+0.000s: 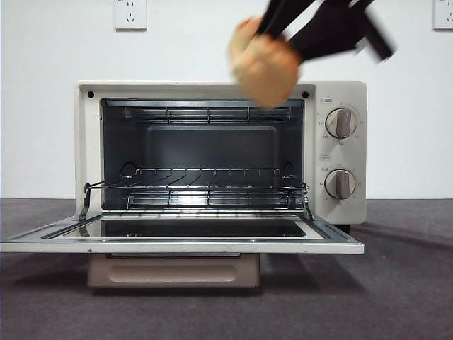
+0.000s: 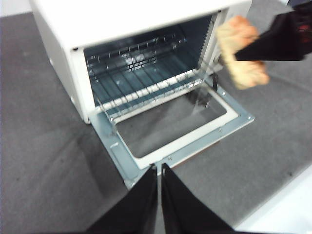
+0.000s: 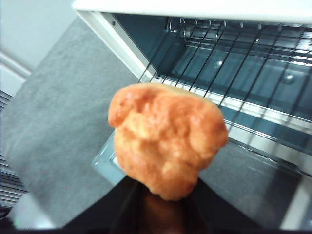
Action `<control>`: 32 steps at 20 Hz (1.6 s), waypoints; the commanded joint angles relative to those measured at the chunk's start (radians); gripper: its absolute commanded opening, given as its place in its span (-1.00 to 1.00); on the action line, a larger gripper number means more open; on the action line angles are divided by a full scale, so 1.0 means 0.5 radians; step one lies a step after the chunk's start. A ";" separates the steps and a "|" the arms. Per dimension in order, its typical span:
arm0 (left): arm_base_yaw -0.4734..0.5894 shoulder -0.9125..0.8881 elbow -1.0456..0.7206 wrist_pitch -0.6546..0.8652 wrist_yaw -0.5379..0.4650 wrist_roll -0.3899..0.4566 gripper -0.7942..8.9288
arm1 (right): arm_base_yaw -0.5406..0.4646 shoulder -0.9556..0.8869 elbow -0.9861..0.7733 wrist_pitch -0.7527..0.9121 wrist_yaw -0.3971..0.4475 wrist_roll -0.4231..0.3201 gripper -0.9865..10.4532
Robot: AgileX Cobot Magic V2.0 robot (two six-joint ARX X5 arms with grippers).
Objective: The left arm flap open the oven, the right arm pick bread and place it into oven, the left arm flap close the oven
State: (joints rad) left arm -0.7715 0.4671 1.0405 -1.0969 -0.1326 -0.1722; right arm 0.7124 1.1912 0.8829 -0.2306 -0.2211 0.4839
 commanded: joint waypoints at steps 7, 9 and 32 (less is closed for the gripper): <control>-0.017 0.003 0.034 -0.013 -0.007 -0.011 -0.80 | 0.019 0.455 0.030 0.504 0.267 0.224 -0.68; -0.017 0.003 0.034 -0.013 -0.007 -0.011 -0.80 | 0.012 0.515 0.030 0.599 0.310 0.263 -0.68; -0.017 0.003 0.034 -0.008 -0.007 -0.003 -0.80 | -0.065 0.775 0.031 0.961 0.592 0.497 -0.16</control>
State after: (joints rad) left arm -0.7719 0.4664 1.0405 -1.1107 -0.1326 -0.1719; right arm 0.6731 1.5677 0.8829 0.2371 0.0719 0.7235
